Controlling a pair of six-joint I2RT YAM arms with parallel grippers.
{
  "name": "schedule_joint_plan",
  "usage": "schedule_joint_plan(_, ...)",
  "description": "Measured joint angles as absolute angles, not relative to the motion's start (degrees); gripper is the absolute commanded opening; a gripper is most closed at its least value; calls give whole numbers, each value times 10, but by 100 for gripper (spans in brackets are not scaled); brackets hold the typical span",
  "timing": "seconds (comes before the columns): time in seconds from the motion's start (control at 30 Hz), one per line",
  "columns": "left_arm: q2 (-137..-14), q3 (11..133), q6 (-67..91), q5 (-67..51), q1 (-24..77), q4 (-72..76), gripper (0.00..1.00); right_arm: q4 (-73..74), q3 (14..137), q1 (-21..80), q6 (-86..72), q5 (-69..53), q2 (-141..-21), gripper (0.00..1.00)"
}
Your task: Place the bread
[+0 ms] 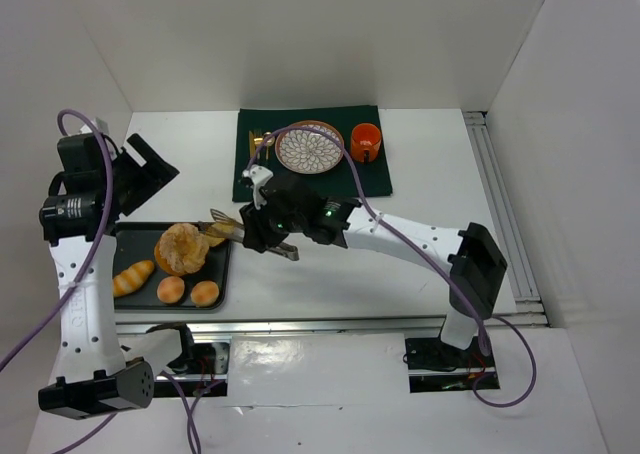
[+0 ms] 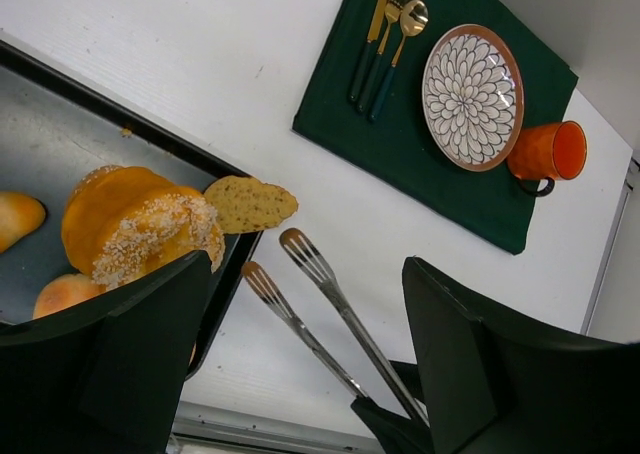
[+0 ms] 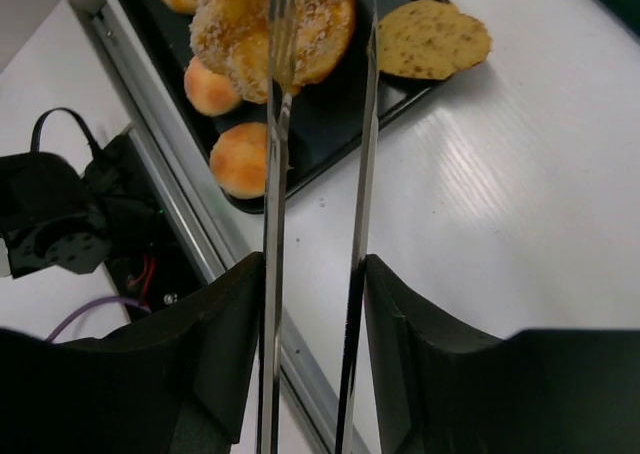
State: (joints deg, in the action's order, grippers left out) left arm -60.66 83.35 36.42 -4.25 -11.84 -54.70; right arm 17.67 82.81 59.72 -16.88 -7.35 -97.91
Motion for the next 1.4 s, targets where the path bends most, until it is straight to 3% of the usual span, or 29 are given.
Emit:
schedule_joint_plan(0.3, -598, 832, 365, -41, -118, -546, 90, 192, 872, 597, -173, -145, -1046, 59)
schedule_joint_plan(0.9, -595, 821, 365, -38, -118, -543, 89, 185, 897, 597, -197, -153, -1136, 61)
schedule_joint_plan(1.07, -595, 817, 364, -38, -118, -540, 89, 177, 897, 597, -201, -170, -1142, 55)
schedule_joint_plan(1.2, -592, 813, 364, -38, -118, -537, 89, 175, 913, 597, -202, -188, -1146, 60)
schedule_joint_plan(1.4, -584, 811, 364, -38, -118, -538, 89, 172, 928, 594, -225, -219, -1146, 60)
